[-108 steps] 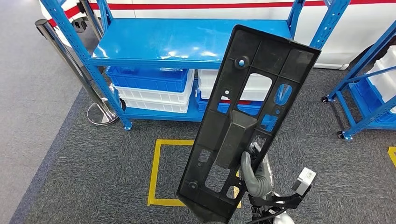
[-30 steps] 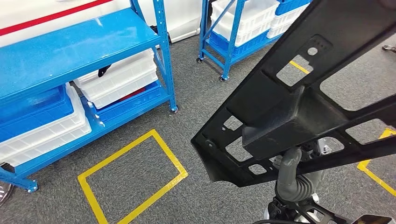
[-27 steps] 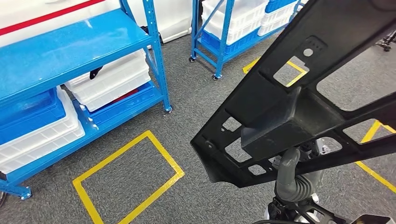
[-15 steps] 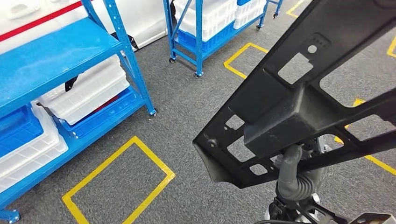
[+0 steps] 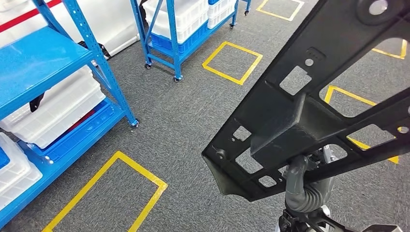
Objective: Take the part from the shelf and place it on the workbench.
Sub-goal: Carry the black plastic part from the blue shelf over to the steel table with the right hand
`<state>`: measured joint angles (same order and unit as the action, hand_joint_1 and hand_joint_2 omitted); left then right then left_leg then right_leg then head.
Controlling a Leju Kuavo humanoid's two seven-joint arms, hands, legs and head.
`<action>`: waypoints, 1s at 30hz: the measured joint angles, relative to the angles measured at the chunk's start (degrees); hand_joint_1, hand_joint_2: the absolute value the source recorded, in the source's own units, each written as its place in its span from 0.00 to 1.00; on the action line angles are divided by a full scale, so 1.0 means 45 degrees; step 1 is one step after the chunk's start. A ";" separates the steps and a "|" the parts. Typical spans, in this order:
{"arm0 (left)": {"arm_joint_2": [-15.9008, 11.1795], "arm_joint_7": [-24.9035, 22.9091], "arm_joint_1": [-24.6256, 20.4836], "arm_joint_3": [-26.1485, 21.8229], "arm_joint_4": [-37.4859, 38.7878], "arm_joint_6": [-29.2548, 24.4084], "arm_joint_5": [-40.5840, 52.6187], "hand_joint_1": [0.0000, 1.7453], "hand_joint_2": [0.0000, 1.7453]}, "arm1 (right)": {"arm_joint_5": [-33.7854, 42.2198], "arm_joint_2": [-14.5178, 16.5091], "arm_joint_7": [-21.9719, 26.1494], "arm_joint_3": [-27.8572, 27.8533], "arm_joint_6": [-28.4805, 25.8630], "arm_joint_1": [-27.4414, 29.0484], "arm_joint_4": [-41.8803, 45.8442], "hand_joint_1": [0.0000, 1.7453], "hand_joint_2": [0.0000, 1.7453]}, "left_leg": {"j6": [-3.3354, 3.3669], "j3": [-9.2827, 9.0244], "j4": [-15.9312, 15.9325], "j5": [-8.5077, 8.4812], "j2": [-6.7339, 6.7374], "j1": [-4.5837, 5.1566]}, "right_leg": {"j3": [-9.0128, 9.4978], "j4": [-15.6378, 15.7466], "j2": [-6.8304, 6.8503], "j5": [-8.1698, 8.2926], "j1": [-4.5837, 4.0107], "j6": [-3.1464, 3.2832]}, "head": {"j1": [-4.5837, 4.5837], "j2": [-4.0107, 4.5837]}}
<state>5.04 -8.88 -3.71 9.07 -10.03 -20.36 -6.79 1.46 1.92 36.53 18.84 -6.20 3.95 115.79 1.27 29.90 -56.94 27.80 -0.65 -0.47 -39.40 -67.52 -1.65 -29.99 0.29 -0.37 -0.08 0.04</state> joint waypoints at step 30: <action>-0.0299 0.1548 0.0030 -0.0099 0.0001 -0.0302 -0.0002 0.00 1.00 | 0.0957 0.0466 -0.0034 -0.0023 0.1631 -0.0805 -0.1010 1.00 1.00 | -0.0050 0.0195 -0.0033 -0.0069 -0.0230 -0.0057 | 0.0259 0.0598 -0.0205 0.0230 0.0042 -0.0064 | -0.0036 0.0000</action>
<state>3.69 -1.91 -3.57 8.62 -10.03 -21.72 -6.80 5.77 4.02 36.38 18.74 1.14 0.33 111.25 1.04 30.78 -57.09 27.49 -1.69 -0.73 -38.23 -64.83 -2.58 -28.96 0.48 -0.66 -0.25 0.04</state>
